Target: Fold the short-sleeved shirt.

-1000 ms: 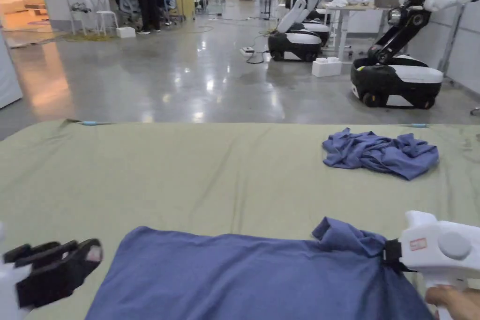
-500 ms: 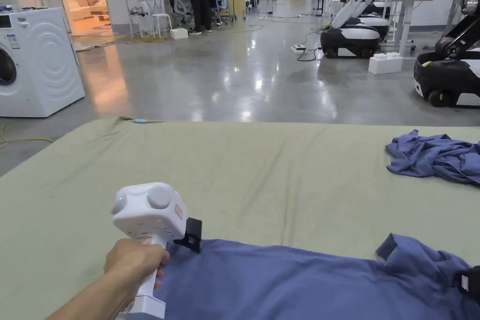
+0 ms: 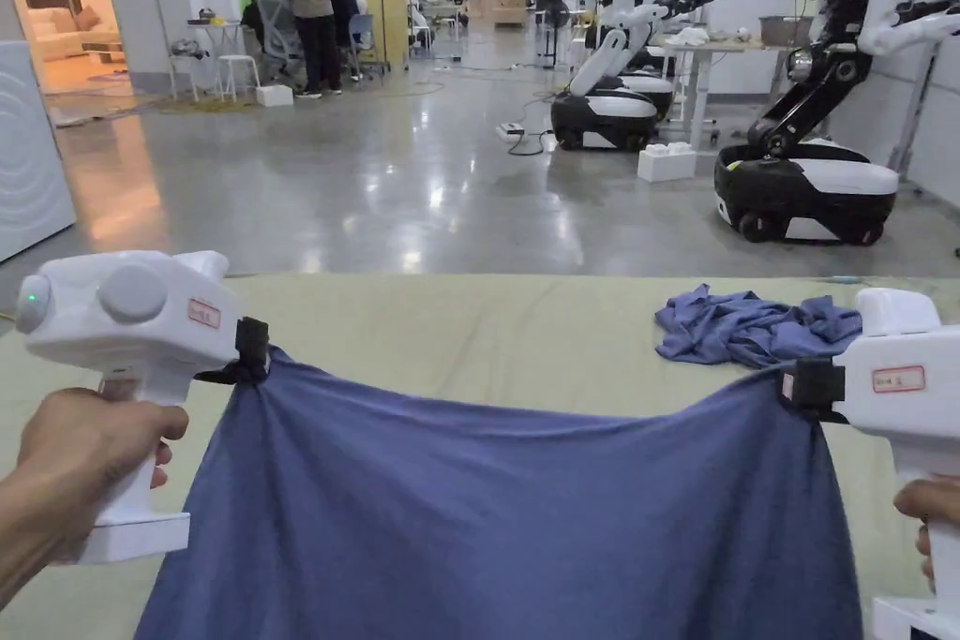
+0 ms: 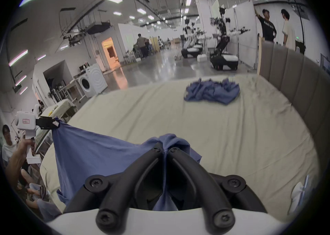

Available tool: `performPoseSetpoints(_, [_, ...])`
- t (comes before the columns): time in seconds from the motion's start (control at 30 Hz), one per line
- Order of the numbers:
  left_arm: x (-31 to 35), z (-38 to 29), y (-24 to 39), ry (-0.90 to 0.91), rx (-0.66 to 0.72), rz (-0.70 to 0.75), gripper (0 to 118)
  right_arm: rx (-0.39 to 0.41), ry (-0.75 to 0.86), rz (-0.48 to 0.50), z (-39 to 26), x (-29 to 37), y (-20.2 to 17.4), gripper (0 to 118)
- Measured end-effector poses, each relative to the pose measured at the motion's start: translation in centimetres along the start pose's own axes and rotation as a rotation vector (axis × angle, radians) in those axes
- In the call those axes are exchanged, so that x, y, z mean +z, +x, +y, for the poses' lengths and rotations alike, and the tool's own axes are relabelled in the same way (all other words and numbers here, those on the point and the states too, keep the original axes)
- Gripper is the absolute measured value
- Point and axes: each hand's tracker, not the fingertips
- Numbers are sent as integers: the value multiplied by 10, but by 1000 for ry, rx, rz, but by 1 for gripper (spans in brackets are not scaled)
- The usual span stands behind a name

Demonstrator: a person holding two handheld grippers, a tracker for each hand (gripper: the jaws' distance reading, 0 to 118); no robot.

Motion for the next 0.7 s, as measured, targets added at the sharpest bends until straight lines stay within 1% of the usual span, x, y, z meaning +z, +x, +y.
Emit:
performPoseSetpoints(0.07, [35,14,1,78,-14,7,2,9,52,-16,17,24,-5,4])
performPoseSetpoints(0.13, [64,29,4,122,-36,21,3,-1,73,-20,39,43,-8,4])
performPoseSetpoints(0.2, [91,43,0,159,7,4,2,-42,113,-36,60,61,-7,4])
performPoseSetpoints(0.23, [98,52,-3,180,27,-15,3,-51,137,-48,70,68,-7,4])
performPoseSetpoints(0.33, [124,71,1,234,16,-14,2,-34,179,-72,101,83,-11,4])
performPoseSetpoints(0.47, [136,96,8,273,10,-40,3,-43,224,-101,136,91,-19,4])
performPoseSetpoints(0.57, [136,117,15,300,-5,-25,2,-49,255,-130,160,91,-24,4])
performPoseSetpoints(0.63, [132,133,16,312,5,-30,2,-41,274,-153,174,87,-27,4])
performPoseSetpoints(0.7, [129,144,17,320,21,-29,3,-56,276,-164,185,80,-27,4])
